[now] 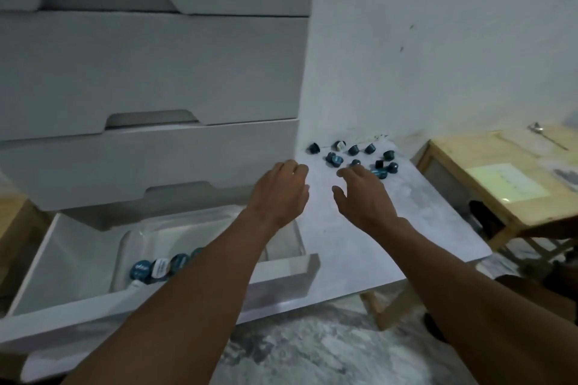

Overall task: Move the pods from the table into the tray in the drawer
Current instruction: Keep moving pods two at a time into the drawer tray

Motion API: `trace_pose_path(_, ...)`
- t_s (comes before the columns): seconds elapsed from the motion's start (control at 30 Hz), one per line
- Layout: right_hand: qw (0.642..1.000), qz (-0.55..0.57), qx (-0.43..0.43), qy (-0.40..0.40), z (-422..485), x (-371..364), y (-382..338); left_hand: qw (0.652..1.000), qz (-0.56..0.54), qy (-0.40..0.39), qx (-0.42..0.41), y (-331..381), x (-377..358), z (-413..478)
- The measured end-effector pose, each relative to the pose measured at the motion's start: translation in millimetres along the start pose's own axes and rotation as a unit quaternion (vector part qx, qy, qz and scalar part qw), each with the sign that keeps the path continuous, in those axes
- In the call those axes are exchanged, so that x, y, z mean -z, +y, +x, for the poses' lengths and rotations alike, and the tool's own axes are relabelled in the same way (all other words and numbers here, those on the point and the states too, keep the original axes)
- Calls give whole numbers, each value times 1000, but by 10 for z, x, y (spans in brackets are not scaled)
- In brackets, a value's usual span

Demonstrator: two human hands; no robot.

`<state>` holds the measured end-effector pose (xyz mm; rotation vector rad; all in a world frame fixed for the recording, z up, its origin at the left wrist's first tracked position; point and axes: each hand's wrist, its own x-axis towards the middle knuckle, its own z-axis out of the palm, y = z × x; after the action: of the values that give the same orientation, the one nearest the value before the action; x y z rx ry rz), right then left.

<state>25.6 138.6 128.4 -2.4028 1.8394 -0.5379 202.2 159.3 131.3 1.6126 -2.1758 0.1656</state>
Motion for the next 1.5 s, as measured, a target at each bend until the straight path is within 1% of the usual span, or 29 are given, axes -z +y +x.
trace_pose_path(0.07,1000,-13,-4,14,-34,151,308,999,19,26,-7,261,-99,155)
trace_pose_path(0.2,999,-22,10,28,-111,400,882,999,25,34,-4,777,-330,347)
trace_pose_path(0.33,1000,-20,8,21,-111,514,1316,999,31,38,4,1191,-517,492)
trace_pose_path(0.47,1000,-11,10,4,-34,443,1600,998,39,39,11,1362,-661,636)
trace_pose_path(0.57,1000,7,4,-12,86,309,1732,998,46,25,29,1353,-793,750)
trace_pose_path(0.8,998,30,-28,-50,614,-107,1960,996,76,-22,35,1038,-1269,1244)
trace_pose_path(1.07,993,47,-50,-98,1486,-511,2043,994,33,-79,65,586,-1748,1908)
trace_pose_path(1.27,988,47,-60,-138,1931,-849,2063,989,33,-124,67,300,-2060,2173)
trace_pose_path(1.4,984,57,-58,-161,2156,-1094,2164,984,21,-155,90,252,-2283,2364)
trace_pose_path(1.5,979,62,-59,-186,2305,-1259,2232,976,-13,-176,130,231,-2461,2482)
